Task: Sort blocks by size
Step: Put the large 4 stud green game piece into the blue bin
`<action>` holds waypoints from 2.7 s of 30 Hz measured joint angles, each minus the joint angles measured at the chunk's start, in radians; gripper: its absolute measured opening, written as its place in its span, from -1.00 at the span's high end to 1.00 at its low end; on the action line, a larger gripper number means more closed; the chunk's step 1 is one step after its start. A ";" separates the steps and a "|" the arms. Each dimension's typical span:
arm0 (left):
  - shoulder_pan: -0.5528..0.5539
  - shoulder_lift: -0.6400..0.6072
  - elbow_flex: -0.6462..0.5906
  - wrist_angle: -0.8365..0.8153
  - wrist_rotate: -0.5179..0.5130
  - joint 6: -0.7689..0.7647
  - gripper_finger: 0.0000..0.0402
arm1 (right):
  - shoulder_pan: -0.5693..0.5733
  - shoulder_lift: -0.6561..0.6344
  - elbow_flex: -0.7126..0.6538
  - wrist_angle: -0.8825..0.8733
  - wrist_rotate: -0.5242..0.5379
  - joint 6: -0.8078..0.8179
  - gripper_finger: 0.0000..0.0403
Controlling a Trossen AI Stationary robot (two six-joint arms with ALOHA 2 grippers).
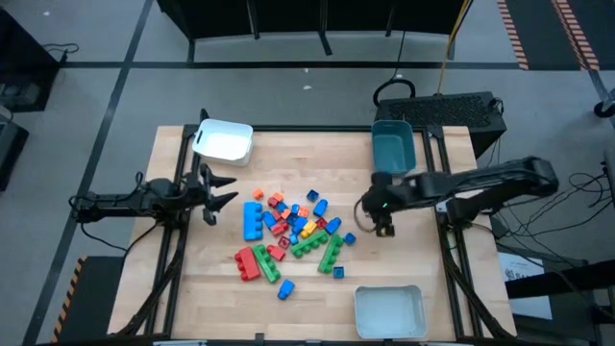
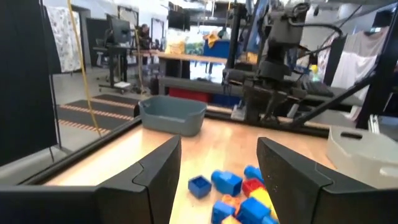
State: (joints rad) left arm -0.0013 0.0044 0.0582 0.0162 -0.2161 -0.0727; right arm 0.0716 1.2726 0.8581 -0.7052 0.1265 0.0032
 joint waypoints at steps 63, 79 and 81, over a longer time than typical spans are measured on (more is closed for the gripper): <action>0.000 0.002 0.003 -0.136 -0.002 0.000 -0.05 | 0.265 0.633 0.426 0.038 0.154 -0.433 -0.38; 0.000 0.002 0.002 -0.137 -0.002 0.001 -0.05 | 0.219 0.634 0.313 0.160 0.081 -0.407 -0.38; 0.000 0.002 0.002 -0.137 -0.002 0.001 -0.05 | 0.221 0.633 0.302 0.168 0.096 -0.399 -0.34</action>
State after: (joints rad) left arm -0.0013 0.0061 0.0601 -0.1204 -0.2180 -0.0715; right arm 0.2924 1.9057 1.1606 -0.5369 0.2228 -0.3959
